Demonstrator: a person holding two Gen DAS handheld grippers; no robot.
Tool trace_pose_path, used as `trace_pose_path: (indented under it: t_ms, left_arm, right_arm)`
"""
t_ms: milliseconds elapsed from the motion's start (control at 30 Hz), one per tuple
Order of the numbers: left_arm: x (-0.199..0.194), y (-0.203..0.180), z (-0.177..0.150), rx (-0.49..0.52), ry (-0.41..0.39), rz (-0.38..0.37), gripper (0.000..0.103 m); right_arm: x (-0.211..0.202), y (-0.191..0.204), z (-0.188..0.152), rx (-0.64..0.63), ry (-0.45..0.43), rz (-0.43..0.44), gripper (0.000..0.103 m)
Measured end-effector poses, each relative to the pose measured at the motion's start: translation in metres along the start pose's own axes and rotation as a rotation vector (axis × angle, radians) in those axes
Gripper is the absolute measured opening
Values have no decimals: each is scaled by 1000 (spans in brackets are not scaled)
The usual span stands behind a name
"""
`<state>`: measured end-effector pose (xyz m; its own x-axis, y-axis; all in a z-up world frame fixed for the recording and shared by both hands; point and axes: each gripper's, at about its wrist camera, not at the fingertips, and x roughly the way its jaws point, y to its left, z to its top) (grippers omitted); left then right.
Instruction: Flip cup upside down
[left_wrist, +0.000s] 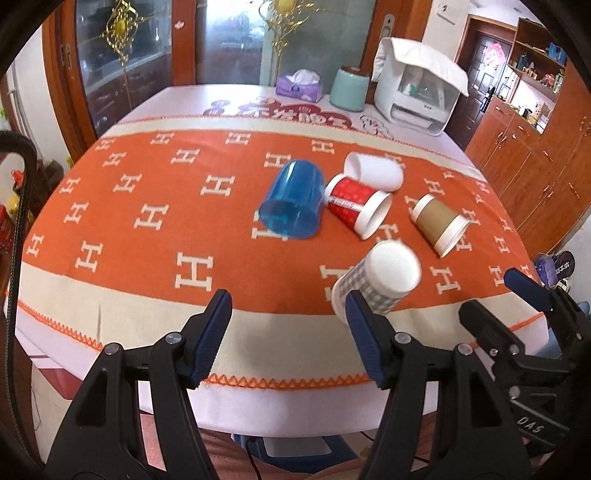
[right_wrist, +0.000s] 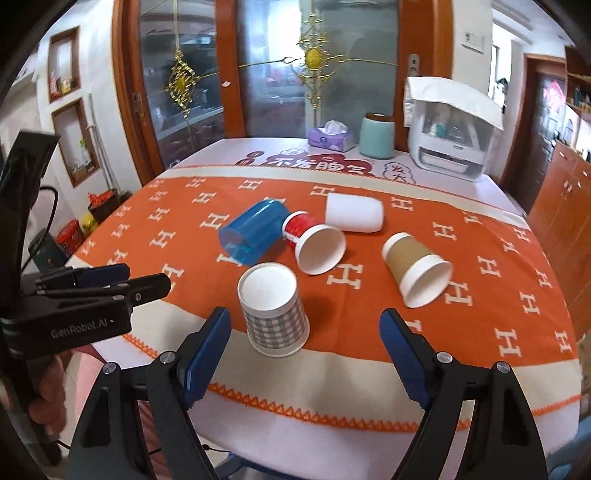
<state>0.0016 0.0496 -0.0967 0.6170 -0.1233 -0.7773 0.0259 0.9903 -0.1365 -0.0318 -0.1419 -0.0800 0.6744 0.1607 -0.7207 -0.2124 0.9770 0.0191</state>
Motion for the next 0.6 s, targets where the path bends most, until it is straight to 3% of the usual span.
trace_pose_path:
  t_ms: [167, 400, 600]
  left_arm:
    - [-26, -20, 14, 26, -41, -5, 64]
    - [-57, -42, 35, 37, -126, -13, 85]
    - [-75, -52, 53, 45, -167, -1, 86]
  right_arm:
    - [-38, -11, 21, 65, -2, -2, 84]
    - [-80, -20, 48, 109, -59, -17, 85]
    - [-97, -27, 68, 125, -91, -33, 85]
